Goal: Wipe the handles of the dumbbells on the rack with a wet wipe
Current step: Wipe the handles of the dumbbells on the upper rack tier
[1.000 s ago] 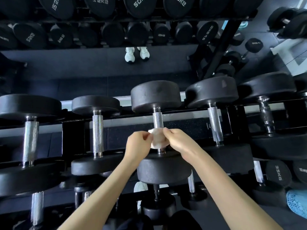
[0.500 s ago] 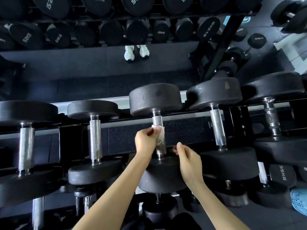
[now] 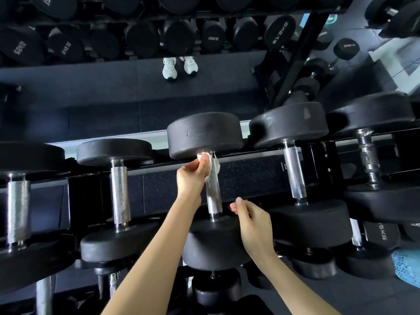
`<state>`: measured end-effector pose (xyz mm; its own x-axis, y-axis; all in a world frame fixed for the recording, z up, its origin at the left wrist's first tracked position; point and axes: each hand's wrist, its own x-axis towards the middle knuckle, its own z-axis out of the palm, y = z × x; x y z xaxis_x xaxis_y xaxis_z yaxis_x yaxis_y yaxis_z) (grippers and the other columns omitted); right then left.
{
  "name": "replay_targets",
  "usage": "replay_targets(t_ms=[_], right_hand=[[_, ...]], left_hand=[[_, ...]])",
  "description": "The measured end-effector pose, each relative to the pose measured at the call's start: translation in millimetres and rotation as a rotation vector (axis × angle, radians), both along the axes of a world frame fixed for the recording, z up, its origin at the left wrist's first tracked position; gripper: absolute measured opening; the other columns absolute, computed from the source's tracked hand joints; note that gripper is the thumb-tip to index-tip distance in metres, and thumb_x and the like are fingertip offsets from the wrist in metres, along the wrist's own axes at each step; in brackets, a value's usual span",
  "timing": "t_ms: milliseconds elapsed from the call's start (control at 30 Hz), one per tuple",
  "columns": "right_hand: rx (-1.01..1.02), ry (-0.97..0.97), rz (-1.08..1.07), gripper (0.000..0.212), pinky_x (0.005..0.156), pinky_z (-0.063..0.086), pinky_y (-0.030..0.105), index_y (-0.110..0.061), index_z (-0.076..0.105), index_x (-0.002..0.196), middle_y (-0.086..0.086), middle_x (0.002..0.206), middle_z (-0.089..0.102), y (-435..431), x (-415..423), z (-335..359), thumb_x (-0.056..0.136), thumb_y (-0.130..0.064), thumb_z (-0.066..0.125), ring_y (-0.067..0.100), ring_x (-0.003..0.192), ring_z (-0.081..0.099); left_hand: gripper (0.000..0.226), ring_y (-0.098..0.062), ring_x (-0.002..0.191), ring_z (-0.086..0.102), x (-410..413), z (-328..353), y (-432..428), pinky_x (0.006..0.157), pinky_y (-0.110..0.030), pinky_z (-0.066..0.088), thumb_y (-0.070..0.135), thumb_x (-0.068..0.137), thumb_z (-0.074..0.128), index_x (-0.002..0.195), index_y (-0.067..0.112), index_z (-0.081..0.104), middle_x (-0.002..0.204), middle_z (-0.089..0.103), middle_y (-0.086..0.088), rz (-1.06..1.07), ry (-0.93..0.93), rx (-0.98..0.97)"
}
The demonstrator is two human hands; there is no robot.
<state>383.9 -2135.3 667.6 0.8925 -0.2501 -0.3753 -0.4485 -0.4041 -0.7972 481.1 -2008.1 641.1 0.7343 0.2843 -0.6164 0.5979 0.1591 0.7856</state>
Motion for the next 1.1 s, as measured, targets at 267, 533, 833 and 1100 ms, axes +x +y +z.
replay_targets(t_ms=[267,533,833,1100], right_hand=[[-0.050,-0.012,0.027,0.038,0.072,0.046,0.024,-0.012,0.069,0.080,0.004,0.075,0.069,1,0,-1,0.097,-0.035,0.043,0.010,0.077,0.061],[-0.079,-0.038,0.051,0.050,0.056,0.033,0.032,-0.004,0.044,0.059,-0.004,0.049,0.041,0,-2,-2,0.097,-0.037,0.041,0.008,0.051,0.038],[-0.084,-0.033,0.043,0.051,0.075,0.048,0.042,0.002,0.063,0.081,0.013,0.075,0.067,-2,-1,-7,0.097,-0.039,0.039,0.024,0.076,0.061],[-0.052,-0.008,0.005,0.047,0.070,0.044,0.020,-0.001,0.067,0.084,0.010,0.078,0.069,-2,-2,-5,0.098,-0.036,0.040,0.012,0.077,0.063]], left_hand=[[0.035,-0.004,0.055,0.045,-21,4,4,0.045,-0.011,0.034,0.043,0.086,0.064,0.073,0.012,0.057,0.060,0.052,0.009,-0.377,-0.172,0.528],[0.045,-0.003,0.044,0.035,-49,6,13,0.041,-0.014,0.031,0.039,0.081,0.071,0.052,0.018,0.043,0.048,0.043,0.008,-0.661,-0.107,0.534],[0.042,-0.007,0.059,0.049,-53,7,22,0.057,-0.018,0.036,0.050,0.079,0.069,0.072,0.009,0.063,0.064,0.059,0.002,-0.847,0.003,0.436],[0.026,-0.023,0.083,0.069,-56,10,18,0.081,-0.036,0.057,0.041,0.082,0.069,0.078,0.016,0.072,0.082,0.073,-0.006,-0.340,0.139,0.136]])
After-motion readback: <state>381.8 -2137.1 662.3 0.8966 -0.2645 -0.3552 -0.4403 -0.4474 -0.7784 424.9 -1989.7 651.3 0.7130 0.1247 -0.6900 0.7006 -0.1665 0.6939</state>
